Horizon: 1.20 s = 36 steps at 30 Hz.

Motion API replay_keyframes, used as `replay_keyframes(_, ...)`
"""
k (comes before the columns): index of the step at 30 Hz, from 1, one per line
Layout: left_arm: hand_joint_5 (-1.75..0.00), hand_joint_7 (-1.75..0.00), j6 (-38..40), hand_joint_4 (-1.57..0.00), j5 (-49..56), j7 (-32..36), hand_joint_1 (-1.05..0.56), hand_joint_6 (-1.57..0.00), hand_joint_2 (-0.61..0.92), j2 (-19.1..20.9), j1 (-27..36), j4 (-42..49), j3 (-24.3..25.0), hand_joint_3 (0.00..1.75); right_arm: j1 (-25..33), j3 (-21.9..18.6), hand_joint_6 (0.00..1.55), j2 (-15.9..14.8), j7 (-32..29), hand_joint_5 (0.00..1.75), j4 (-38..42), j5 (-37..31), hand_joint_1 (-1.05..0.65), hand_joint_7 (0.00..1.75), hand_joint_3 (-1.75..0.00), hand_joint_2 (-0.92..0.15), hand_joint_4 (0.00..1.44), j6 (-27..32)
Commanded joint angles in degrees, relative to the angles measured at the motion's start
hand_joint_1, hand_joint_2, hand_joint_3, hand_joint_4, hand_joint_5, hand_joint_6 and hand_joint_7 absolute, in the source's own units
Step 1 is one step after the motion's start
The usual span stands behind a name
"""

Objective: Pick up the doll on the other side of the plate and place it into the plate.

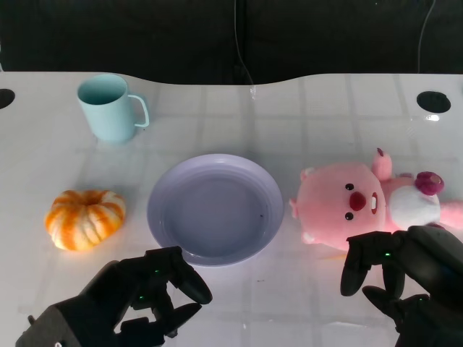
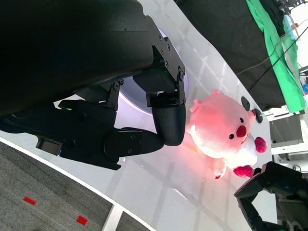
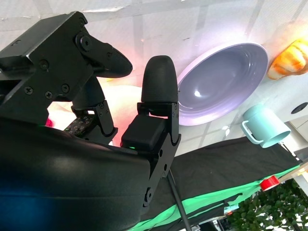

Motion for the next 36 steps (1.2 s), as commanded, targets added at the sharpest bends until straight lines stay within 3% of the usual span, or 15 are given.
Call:
replay_keyframes(1,-1.75,-1.22,-0.02,-0.58,-0.08,-0.34,-0.24,-0.61,0.92,0.74,-0.47,-0.30,0.37,0.43,-0.24,-0.11,0.91,-0.50,-0.21,1.59,-0.13,0.34,-0.03,1.09,-1.13,-0.37,0.88,-0.14)
replay_keyframes(29,-1.75,-1.23,-0.31,-0.58,-0.20,-0.30,-0.23,-0.61,0.92,0.82,-0.51,-0.04,0.43,0.42,-0.19,-0.05,0.91,-0.39,-0.06,1.57,-0.56,0.05,-0.03,1.08,-1.12,-0.37,0.88,0.70)
replay_keyframes(33,-1.75,-1.23,-0.65,-0.58,-0.30,-0.23,-0.23,-0.61,0.92,0.66,-0.59,0.39,0.45,0.42,0.20,-1.12,0.91,1.77,-3.13,1.64,0.67,2.52,0.02,1.11,-1.15,-0.35,0.87,-1.69)
replay_keyframes(36,-1.75,-1.22,-0.81,-0.58,-0.34,-0.43,-0.23,-0.61,0.92,0.80,-0.66,0.64,0.47,0.42,0.53,-2.63,0.83,4.44,-6.15,1.57,2.13,6.43,0.06,1.10,-1.23,-0.36,0.82,-4.36)
